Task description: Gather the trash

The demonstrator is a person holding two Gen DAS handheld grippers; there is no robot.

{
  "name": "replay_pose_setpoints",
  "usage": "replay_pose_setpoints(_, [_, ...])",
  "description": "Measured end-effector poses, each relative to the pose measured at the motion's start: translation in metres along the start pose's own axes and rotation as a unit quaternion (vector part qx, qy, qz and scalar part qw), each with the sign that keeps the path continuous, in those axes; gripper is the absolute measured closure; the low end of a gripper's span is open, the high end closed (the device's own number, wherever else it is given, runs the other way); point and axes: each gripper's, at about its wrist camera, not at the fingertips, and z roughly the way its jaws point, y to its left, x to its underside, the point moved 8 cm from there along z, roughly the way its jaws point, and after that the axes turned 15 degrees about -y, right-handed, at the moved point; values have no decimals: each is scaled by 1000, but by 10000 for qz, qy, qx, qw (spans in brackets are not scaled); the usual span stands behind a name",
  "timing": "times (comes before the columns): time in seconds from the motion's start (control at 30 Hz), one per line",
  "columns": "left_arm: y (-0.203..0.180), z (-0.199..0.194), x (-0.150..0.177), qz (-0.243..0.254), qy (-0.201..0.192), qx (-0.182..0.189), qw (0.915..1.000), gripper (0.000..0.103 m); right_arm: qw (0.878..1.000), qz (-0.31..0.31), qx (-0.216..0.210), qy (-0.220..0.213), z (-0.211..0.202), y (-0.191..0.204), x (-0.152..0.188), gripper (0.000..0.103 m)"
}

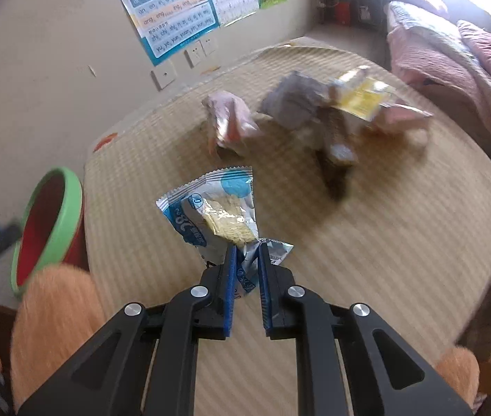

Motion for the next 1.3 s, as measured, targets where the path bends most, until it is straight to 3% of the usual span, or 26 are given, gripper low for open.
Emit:
replay_pose_setpoints(0.13, [-55, 21, -9, 303, 10, 385, 9988, 12, 9999, 62, 155, -33, -13, -20, 19, 90])
replay_pose_setpoints(0.27, [-96, 52, -20, 298, 122, 600, 9977, 12, 9994, 332, 112, 23, -11, -33, 27, 87])
replay_pose_setpoints(0.3, [-106, 62, -23, 320, 177, 583, 9976, 12, 9992, 391, 98, 0, -12, -36, 27, 82])
replay_pose_setpoints(0.33, [-115, 72, -26, 367, 210, 563, 9975, 12, 9990, 431, 81, -43, -13, -37, 28, 69])
replay_pose_setpoints(0.4, [-126, 86, -31, 378, 255, 513, 9976, 13, 9983, 524, 0, -238, -17, -39, 24, 54])
replay_pose_setpoints(0.53, [-140, 114, -38, -71, 547, 557, 9969, 29, 9965, 691, -144, -452, -24, -45, 20, 52])
replay_pose_setpoints(0.77, [-152, 141, -47, -28, 604, 301, 9977, 30, 9919, 1121, -215, -555, -28, -59, 18, 51])
replay_pose_setpoints(1.03, [-165, 174, -52, 58, 798, 65, 9968, 29, 9906, 1190, -243, -627, -32, -59, 18, 50])
replay_pose_setpoints(1.17, [-179, 182, -53, 361, 828, 80, 9959, 30, 9906, 1173, -237, -668, -33, -59, 17, 50])
replay_pose_setpoints(1.23, [-184, 184, -52, 429, 858, 151, 9953, 35, 9908, 1155, -239, -665, -33, -58, 16, 50])
replay_pose_setpoints(1.3, [-186, 184, -49, 371, 926, 294, 9946, 50, 9911, 1131, -241, -662, -33, -57, 16, 50])
